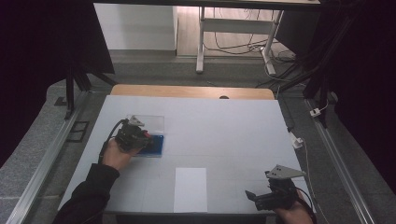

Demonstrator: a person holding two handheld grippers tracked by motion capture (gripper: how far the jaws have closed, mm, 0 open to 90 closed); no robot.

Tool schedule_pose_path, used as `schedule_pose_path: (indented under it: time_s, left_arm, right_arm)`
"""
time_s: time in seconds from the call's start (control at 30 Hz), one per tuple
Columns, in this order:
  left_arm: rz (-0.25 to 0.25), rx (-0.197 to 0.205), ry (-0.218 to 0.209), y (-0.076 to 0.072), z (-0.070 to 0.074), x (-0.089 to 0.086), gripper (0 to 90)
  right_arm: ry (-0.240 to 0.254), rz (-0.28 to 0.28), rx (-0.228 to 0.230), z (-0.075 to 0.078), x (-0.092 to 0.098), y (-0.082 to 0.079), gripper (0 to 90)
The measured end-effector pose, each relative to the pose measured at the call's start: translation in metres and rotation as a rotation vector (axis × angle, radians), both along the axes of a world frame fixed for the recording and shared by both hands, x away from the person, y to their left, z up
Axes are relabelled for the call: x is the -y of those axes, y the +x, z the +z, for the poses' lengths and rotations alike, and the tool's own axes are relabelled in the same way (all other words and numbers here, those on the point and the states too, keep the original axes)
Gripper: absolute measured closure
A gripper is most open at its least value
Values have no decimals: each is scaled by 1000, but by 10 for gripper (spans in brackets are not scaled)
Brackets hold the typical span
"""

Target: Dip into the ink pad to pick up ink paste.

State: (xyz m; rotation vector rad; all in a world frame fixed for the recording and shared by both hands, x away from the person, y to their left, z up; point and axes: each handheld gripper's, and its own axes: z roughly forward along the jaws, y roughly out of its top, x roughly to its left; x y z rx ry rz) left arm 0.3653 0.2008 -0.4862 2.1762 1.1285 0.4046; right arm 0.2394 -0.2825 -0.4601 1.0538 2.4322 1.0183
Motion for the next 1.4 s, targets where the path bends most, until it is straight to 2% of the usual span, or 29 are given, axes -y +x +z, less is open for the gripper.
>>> schedule_pose_path:
  time_s: [0.17,0.3,0.43,0.7,0.97,1.13,1.2,1.4]
  left_arm:
    - [-14,14,17,-2,0,-3,582]
    - [-2,17,1,-4,2,-7,582]
    - [14,-2,-13,-5,4,-10,582]
    - [41,-34,-1,-5,0,-18,582]
    - [44,-52,12,-6,-5,-20,582]
    - [39,-64,46,-5,-9,-18,582]
    - [37,-80,59,-5,-12,-17,583]
    - [34,-44,109,-9,-13,-11,584]
  right_arm:
    - [-1,3,0,0,1,0,1]
    - [0,3,0,0,1,0,1]
    - [0,2,-1,0,1,0,1]
    - [0,5,1,0,1,0,1]
    - [1,5,3,0,0,0,1]
    - [1,5,3,0,0,0,1]
    - [0,6,3,0,0,0,1]
    - [-1,6,3,0,0,0,1]
